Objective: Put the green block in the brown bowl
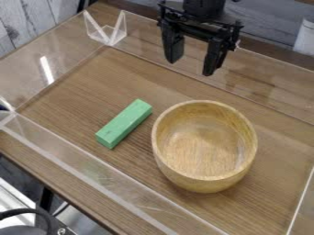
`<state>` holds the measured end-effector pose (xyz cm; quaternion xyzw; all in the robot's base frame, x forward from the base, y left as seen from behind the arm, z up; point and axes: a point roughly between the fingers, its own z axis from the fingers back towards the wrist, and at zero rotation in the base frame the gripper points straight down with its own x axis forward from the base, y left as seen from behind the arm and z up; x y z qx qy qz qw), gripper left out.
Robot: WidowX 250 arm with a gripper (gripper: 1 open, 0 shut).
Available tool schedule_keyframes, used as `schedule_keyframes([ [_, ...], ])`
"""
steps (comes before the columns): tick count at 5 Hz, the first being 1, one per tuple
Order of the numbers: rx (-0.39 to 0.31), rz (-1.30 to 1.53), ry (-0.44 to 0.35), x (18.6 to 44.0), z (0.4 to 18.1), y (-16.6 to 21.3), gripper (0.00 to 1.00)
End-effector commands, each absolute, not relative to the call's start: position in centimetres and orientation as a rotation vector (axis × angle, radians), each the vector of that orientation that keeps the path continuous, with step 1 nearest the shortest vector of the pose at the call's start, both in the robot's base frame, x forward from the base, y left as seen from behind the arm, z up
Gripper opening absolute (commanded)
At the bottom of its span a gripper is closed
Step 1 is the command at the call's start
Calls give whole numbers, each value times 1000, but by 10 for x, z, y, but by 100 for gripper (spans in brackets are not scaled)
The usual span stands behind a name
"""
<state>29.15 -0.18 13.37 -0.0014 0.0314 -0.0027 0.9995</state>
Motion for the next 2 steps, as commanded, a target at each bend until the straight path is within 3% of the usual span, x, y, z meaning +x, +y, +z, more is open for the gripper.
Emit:
schedule_keyframes([
  [1,-1,-19,88,287,125,1,100],
  [2,-1,-73,112,266,116,17,100],
])
